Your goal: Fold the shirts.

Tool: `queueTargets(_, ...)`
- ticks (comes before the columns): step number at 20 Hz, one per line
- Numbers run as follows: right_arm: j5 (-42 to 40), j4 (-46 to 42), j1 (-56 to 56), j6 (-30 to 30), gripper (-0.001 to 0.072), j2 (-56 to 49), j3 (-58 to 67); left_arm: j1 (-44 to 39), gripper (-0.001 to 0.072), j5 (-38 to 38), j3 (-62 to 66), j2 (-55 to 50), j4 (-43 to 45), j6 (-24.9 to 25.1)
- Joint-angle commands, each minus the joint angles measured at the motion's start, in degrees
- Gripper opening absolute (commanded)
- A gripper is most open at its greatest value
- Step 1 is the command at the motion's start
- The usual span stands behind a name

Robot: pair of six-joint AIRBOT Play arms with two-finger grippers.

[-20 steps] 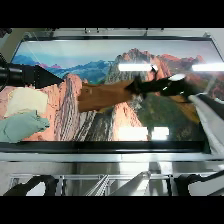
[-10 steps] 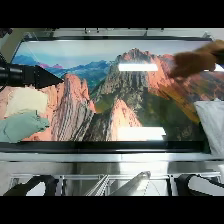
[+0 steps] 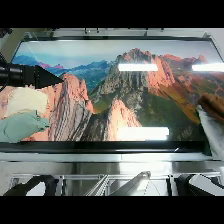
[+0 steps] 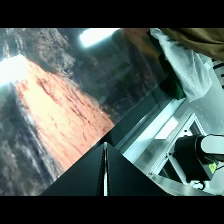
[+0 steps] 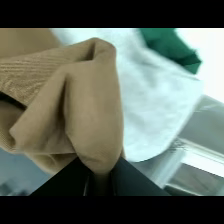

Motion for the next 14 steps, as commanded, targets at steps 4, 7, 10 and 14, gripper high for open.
queueTargets(4,1.4,-5.4,-0.9,3.4,0.0025,0.3,-1.4,0.0,0.0028,0.0,0.0,0.0,0.0,-0.1)
queueTargets(7,1.4,-5.4,-0.9,3.5,0.0026,0.3,-5.0,0.0,0.0028,0.0,0.0,0.0,0.0,-0.1)
queueTargets(10,2.0,-5.4,-0.9,3.8,0.0027,0.4,-10.1,0.0,0.0028,-0.1,0.0,0.0,0.0,-0.1)
queueTargets(14,-0.6,-6.5,-0.9,4.9,0.0169,0.4,-15.4,0.0,0.0028,0.0,0.0,0.0,0.0,-0.1)
